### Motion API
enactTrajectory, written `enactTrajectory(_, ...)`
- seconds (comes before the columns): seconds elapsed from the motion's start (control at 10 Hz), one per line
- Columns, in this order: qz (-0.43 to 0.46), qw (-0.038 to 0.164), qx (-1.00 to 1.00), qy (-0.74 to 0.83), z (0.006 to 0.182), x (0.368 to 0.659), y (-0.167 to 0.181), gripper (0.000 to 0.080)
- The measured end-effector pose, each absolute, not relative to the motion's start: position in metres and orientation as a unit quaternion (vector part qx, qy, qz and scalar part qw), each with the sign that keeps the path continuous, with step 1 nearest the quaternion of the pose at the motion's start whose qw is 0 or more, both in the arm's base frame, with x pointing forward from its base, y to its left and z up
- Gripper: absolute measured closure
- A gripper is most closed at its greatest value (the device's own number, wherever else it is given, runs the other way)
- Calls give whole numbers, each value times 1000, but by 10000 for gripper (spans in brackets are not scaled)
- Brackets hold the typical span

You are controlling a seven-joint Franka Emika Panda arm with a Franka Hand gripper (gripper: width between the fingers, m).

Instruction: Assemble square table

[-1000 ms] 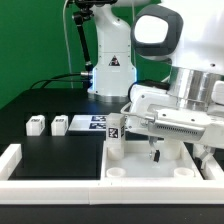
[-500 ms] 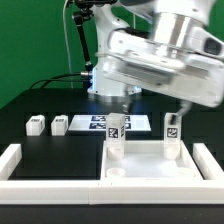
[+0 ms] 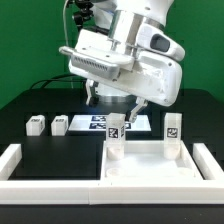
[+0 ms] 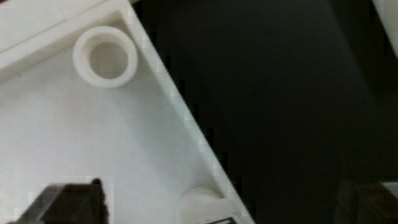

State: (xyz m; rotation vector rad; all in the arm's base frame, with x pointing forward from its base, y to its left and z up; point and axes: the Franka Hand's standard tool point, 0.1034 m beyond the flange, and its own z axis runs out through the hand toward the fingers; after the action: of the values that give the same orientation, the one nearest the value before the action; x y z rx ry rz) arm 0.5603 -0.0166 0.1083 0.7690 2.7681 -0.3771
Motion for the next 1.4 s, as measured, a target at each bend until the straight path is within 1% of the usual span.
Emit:
enactTrajectory(0.3, -116, 134, 358, 917, 108, 560, -16, 151)
enactTrajectory(0.4, -111, 134, 387, 905, 108, 559, -19, 151)
enactTrajectory(0.5, -104, 129, 438, 884, 109, 556, -31, 151)
enactTrajectory(0.6, -104, 125, 477, 864, 108, 546, -44, 151)
enactTrajectory(0.9, -112, 105, 571, 806, 103, 508, -88, 151)
enactTrajectory(1.0, -109, 102, 609, 779, 109, 501, -112, 151)
enactTrajectory(1.1, -109, 103, 648, 747, 109, 494, -123, 151)
enactTrajectory(1.4, -99, 109, 716, 682, 107, 494, -120, 151)
